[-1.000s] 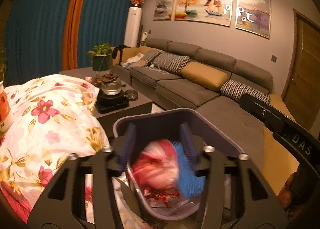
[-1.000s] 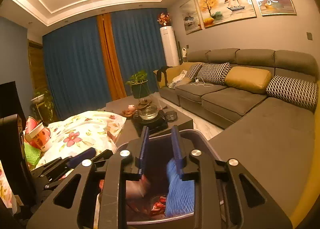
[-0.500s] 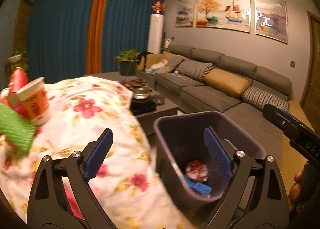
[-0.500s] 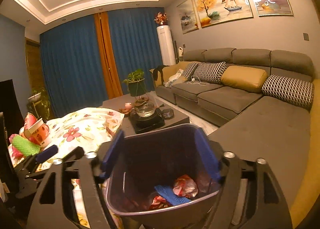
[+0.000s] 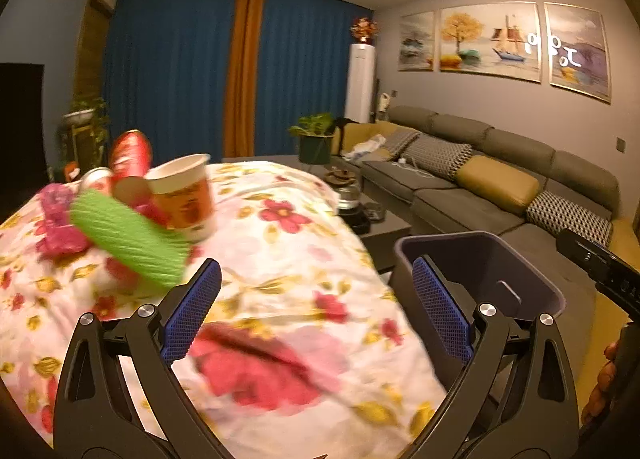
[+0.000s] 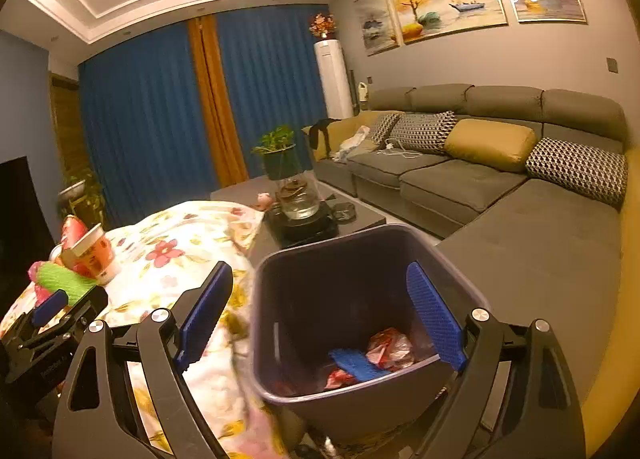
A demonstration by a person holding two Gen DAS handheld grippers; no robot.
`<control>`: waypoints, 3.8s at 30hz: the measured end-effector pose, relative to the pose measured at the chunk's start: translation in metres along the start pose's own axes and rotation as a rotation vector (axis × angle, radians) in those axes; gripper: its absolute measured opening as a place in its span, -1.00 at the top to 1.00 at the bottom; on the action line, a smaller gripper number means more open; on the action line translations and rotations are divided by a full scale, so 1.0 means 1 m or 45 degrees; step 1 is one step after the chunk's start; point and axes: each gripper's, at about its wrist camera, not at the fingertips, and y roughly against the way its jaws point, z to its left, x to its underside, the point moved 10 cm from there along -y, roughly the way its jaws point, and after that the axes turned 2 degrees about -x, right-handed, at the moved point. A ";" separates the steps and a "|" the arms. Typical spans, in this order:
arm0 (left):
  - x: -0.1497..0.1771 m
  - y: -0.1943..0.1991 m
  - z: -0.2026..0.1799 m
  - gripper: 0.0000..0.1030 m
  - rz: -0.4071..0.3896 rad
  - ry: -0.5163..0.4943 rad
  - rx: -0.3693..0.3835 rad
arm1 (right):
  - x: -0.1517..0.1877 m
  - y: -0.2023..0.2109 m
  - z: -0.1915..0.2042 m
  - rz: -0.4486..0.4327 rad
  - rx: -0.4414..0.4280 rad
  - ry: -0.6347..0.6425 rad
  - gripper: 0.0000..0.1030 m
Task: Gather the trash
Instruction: 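Move both tools back toward the remaining trash on the bed, then grasp the green foam net with the right tool while the left tool grasps the pink bag, then lift the pink bag and green net and carry both over the grey bin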
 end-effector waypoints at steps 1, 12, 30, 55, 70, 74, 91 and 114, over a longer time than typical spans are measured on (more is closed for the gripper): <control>0.000 0.003 0.009 -0.84 0.003 0.011 -0.017 | 0.000 0.001 0.005 0.000 -0.008 0.005 -0.67; 0.002 0.030 0.075 -0.84 -0.007 0.071 -0.138 | 0.008 0.000 0.070 0.013 -0.104 0.077 -0.67; 0.002 0.069 0.198 -0.84 -0.041 0.172 -0.384 | 0.039 -0.017 0.216 0.078 -0.341 0.267 -0.67; -0.007 0.091 0.329 -0.84 -0.073 0.291 -0.624 | 0.079 -0.091 0.380 0.181 -0.480 0.529 -0.43; -0.012 0.061 0.321 -0.84 -0.049 0.273 -0.584 | 0.083 -0.100 0.392 0.199 -0.525 0.551 0.50; -0.014 0.053 0.318 -0.84 -0.056 0.249 -0.579 | 0.076 -0.091 0.386 0.161 -0.541 0.529 0.56; -0.036 -0.030 0.332 -0.60 0.017 0.332 -0.468 | 0.052 -0.066 0.358 0.119 -0.596 0.432 0.62; -0.009 0.024 0.309 0.96 0.020 0.396 -0.339 | 0.038 -0.043 0.342 0.106 -0.636 0.406 0.62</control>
